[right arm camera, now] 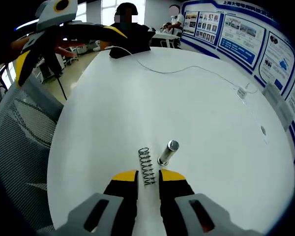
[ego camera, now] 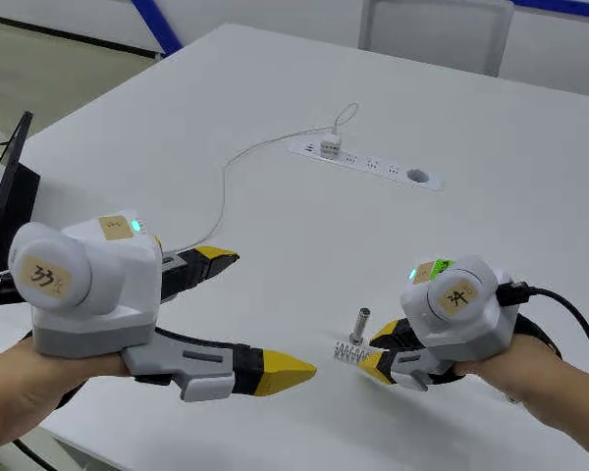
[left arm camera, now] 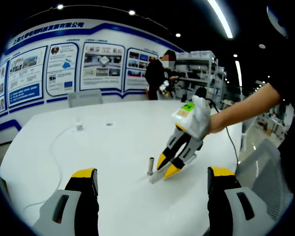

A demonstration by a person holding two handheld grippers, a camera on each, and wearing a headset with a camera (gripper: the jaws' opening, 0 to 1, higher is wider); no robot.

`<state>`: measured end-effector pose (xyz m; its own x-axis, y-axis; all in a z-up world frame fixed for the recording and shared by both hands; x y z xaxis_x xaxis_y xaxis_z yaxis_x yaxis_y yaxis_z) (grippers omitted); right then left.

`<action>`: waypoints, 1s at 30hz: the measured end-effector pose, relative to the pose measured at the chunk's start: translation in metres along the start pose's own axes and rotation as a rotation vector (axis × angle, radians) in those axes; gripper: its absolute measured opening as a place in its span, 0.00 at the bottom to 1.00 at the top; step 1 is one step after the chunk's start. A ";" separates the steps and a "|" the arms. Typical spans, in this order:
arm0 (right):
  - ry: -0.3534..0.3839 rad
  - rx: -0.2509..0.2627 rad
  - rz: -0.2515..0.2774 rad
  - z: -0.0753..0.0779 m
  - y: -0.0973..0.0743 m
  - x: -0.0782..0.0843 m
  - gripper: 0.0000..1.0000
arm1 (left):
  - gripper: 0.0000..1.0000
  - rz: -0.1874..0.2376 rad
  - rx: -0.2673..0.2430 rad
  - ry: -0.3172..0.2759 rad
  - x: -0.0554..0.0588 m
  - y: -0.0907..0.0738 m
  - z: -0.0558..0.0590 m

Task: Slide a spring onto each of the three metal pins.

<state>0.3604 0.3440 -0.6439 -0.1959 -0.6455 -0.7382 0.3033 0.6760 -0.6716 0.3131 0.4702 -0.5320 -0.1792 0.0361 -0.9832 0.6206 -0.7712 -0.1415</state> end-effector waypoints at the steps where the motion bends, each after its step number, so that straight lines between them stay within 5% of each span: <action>1: 0.013 -0.002 -0.004 0.000 0.001 0.001 0.17 | 0.94 0.000 0.000 -0.002 0.000 0.000 0.000; 30: 0.083 -0.061 -0.006 -0.004 0.005 0.008 0.10 | 0.94 -0.024 0.017 0.011 0.002 0.002 0.012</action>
<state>0.3560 0.3433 -0.6536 -0.2751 -0.6194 -0.7353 0.2451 0.6943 -0.6766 0.3054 0.4610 -0.5332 -0.1855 0.0622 -0.9807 0.6034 -0.7805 -0.1636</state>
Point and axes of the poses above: the centre of the closed fingertips' face, and the gripper's own axes: y roughly forward along the fingers, z roughly to its right, x roughly out of its underside, the point moved 3 cm from there along -y, roughly backward along the fingers, and after that the axes turned 11 degrees about z, right-handed, at the moved point
